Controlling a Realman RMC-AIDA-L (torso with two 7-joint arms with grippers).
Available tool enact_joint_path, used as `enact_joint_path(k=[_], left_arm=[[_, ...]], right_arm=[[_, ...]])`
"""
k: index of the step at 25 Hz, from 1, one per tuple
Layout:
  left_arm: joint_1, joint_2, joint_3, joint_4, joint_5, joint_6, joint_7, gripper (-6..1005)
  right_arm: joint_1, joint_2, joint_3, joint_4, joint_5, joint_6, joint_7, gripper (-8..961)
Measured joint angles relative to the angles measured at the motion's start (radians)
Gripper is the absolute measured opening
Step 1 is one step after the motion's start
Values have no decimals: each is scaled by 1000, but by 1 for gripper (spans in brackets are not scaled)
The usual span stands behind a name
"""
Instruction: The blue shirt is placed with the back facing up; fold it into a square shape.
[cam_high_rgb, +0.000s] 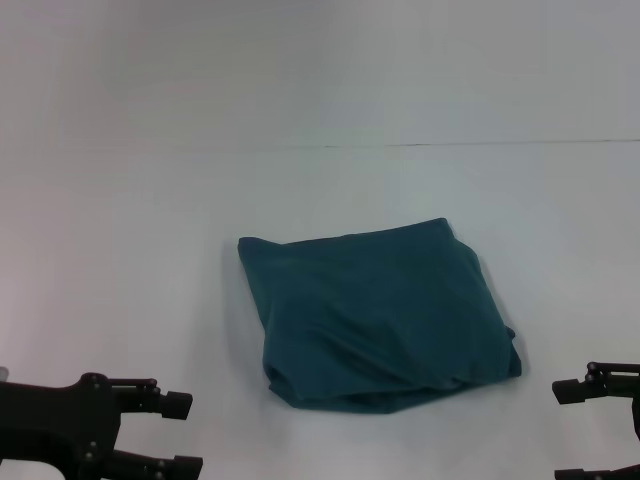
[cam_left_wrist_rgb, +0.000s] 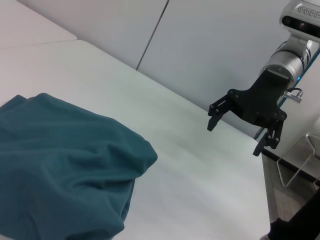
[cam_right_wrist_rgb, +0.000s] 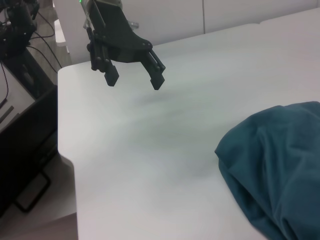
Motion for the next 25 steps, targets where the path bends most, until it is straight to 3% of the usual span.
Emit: enact_joint_path(k=[25], left_arm=[[-1,0,9,0,1,-3,4,863]], right_arm=[[8,2,2,2,6,4,0,932]])
